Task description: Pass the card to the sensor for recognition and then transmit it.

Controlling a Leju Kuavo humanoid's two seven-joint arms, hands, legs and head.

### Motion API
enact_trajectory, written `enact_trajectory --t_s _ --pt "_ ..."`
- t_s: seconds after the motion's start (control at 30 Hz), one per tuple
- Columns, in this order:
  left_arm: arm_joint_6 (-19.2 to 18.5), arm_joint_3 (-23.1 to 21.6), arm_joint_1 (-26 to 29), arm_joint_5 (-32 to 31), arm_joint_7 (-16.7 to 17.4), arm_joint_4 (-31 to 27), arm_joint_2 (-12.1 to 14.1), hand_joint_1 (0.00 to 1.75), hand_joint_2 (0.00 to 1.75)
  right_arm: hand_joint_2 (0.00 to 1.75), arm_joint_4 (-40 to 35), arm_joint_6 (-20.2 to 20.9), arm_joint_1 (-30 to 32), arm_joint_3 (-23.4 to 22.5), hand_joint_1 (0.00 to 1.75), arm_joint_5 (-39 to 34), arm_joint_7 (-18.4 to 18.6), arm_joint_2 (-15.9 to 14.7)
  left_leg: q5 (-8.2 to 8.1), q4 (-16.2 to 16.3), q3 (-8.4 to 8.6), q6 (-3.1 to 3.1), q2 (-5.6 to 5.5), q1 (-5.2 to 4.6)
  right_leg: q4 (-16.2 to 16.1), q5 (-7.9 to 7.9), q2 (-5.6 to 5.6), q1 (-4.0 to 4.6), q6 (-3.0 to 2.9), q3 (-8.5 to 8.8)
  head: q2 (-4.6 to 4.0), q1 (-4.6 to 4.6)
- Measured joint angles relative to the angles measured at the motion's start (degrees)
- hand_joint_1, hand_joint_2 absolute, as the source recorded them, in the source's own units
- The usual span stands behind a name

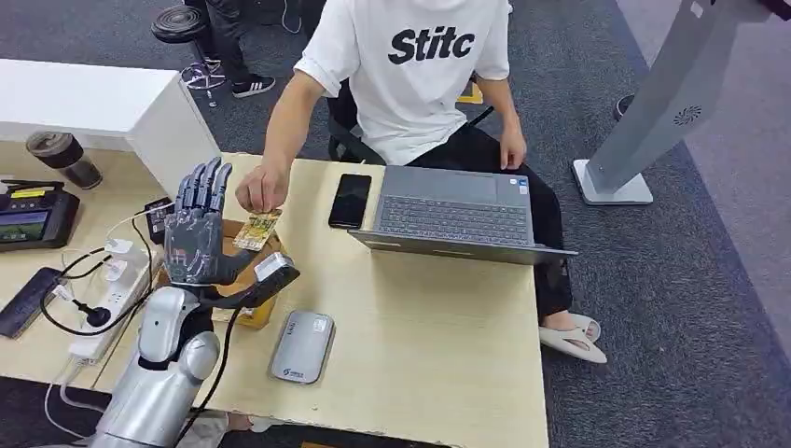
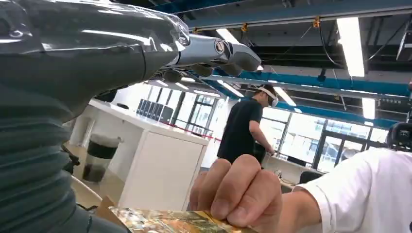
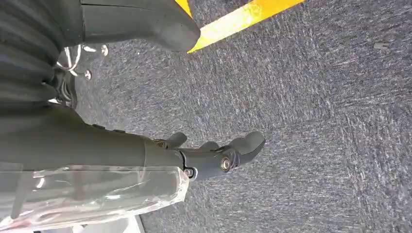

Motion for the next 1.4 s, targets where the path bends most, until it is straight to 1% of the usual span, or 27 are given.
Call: enact_trajectory --t_s 0.2,0.3,0.67,0.9,1.0,1.17,1.4 --pt "-1.0 -0.3 1.4 -0.4 0.7 0.3 0.5 1.75 1.75 1.75 -0.2 0.0 0.1 0.0 0.0 2.6 0.0 0.2 0.0 0.0 -0.01 0.0 0.03 0.0 0.0 0.0 0.01 0.01 0.0 -0.03 0.0 0.0" --pt "-1.0 -0.3 2.2 -0.5 0.9 0.3 1.0 1.75 1.75 1.75 -0.2 0.0 0.0 0.0 0.0 2.6 0.0 0.2 0.0 0.0 -0.03 0.0 0.0 0.01 0.0 0.0 0.0 0.01 0.0 -0.03 0.0 0.0" --pt "-0.9 -0.3 2.7 -0.8 0.5 0.8 1.3 1.75 1.75 1.75 -0.2 0.0 0.0 -0.3 0.0 2.4 -0.1 0.2 0.0 0.0 -0.05 0.0 -0.01 0.01 0.0 0.0 -0.03 0.0 0.0 -0.02 0.0 0.0" --pt "-1.2 -0.3 2.9 -0.3 0.2 0.7 1.5 1.75 1.75 1.75 -0.2 0.0 -0.4 -1.2 0.0 3.1 -1.9 0.4 0.01 0.0 -0.05 0.0 -0.01 0.01 0.0 0.0 -0.04 0.0 0.0 -0.02 0.0 0.0" --pt "-2.7 -0.6 3.8 -0.1 -0.4 -0.4 1.5 1.75 1.75 1.75 -0.3 0.0 -0.5 -1.7 0.0 3.8 -2.1 0.8 0.01 0.0 -0.05 0.0 -0.01 0.01 0.0 0.0 -0.03 0.01 0.0 -0.03 0.0 0.0" --pt "-6.1 -3.4 5.3 -0.7 -0.7 -4.2 2.4 1.75 1.75 1.75 -0.3 0.0 -0.8 -2.8 0.0 4.8 -2.0 1.8 0.0 0.0 -0.07 0.0 -0.01 0.01 0.0 -0.01 -0.04 0.01 0.0 -0.04 0.0 0.0" --pt "-9.5 -7.8 6.1 0.4 0.8 -9.3 3.4 1.75 1.75 1.75 -0.8 0.0 -1.1 -4.6 0.0 5.3 -2.3 3.3 0.01 0.0 -0.07 0.0 -0.01 0.01 0.0 0.0 -0.05 0.01 0.0 -0.03 0.0 -0.04"
